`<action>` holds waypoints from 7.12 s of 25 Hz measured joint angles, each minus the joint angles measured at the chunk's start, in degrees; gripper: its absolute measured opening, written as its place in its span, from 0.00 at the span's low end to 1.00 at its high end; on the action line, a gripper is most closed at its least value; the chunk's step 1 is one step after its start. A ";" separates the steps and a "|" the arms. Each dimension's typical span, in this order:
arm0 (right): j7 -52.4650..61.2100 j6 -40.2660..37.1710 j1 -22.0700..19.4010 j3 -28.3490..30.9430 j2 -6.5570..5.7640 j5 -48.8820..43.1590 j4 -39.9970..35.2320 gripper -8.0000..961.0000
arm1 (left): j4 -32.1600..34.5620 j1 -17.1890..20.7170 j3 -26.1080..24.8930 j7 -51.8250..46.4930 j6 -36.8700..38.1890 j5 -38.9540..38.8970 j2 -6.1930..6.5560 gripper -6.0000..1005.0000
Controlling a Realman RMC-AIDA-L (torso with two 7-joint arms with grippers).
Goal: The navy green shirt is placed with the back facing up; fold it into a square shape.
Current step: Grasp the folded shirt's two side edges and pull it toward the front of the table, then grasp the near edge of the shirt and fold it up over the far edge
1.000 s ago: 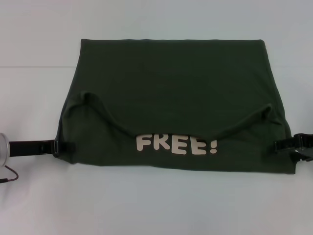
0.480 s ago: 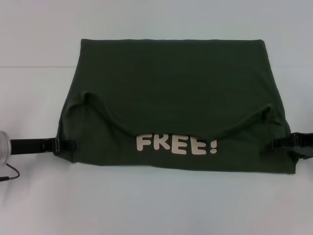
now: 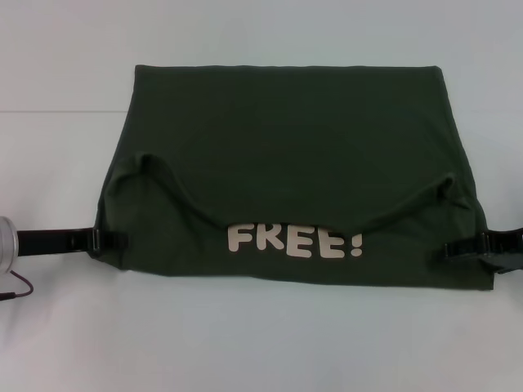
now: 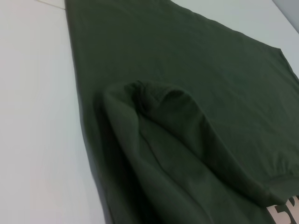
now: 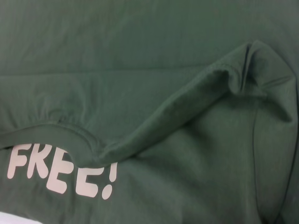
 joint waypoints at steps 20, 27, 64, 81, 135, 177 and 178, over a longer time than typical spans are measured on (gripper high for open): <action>-0.05 1.78 -0.08 -1.92 0.32 -0.08 0.01 0.83 | 0.41 0.00 -0.22 -0.12 0.58 -0.09 -0.08 0.05; 0.03 1.69 -0.14 -1.91 0.29 -0.09 -0.38 0.54 | 0.39 0.00 -0.19 -0.30 0.69 -0.09 -0.04 0.05; -21.15 -25.44 -2.28 -5.36 -2.86 -7.73 -0.06 0.07 | 4.31 -0.71 -0.30 -6.87 42.31 19.92 6.73 0.05; -24.68 -30.99 -2.27 -4.47 -1.41 -7.77 -1.62 0.07 | 3.62 -1.03 -1.01 -4.72 47.54 20.79 6.24 0.05; -32.26 25.70 0.54 13.68 6.65 24.50 4.92 0.07 | 1.36 -3.59 -29.98 12.05 -2.80 -2.78 -8.16 0.05; -36.91 45.26 4.21 6.19 7.19 31.73 13.87 0.19 | -12.08 -6.83 -29.79 40.73 -24.76 -25.34 -10.23 0.19; -37.49 45.48 3.88 6.19 7.18 32.68 14.02 0.24 | -12.65 -6.88 -29.80 42.71 -24.92 -26.74 -10.23 0.21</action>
